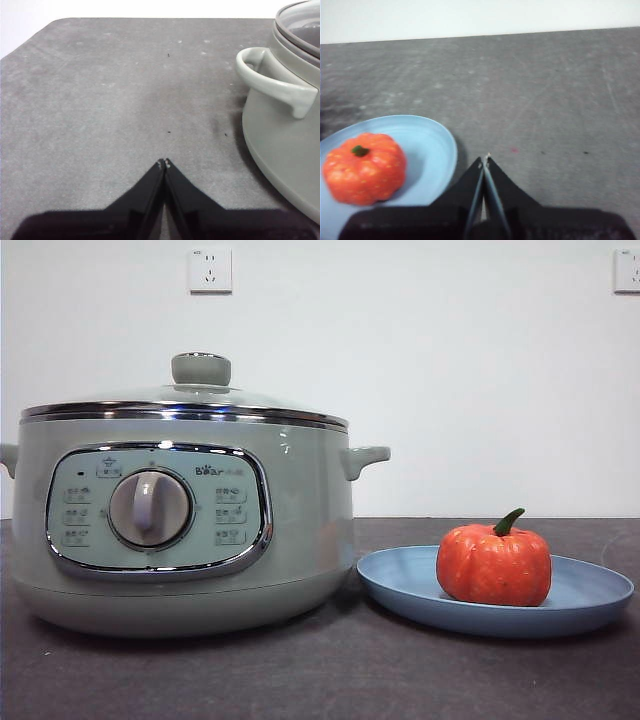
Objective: Take the pumpkin out from the steamer,put the pumpkin in the blue plate,close the lid
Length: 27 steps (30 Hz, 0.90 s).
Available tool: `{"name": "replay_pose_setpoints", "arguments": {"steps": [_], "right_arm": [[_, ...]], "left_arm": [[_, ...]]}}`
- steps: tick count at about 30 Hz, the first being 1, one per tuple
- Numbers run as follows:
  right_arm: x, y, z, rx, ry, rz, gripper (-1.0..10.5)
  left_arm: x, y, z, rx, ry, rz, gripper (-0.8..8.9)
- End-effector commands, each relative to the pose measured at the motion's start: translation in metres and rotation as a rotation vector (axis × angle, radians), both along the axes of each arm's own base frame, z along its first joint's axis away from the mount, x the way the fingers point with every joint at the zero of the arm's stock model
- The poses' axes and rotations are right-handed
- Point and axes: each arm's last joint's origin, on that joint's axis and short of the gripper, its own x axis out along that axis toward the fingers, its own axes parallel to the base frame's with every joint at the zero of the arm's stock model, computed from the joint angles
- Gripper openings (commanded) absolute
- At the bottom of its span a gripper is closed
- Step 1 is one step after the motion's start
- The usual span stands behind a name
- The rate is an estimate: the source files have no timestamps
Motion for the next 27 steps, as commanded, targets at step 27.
{"name": "replay_pose_setpoints", "arguments": {"steps": [27], "right_arm": [[0.0008,0.0026,-0.0042,0.038,0.024,0.008,-0.2]], "left_arm": [[-0.0003,0.0003,-0.0038,-0.009,0.018,0.005,-0.03]]}}
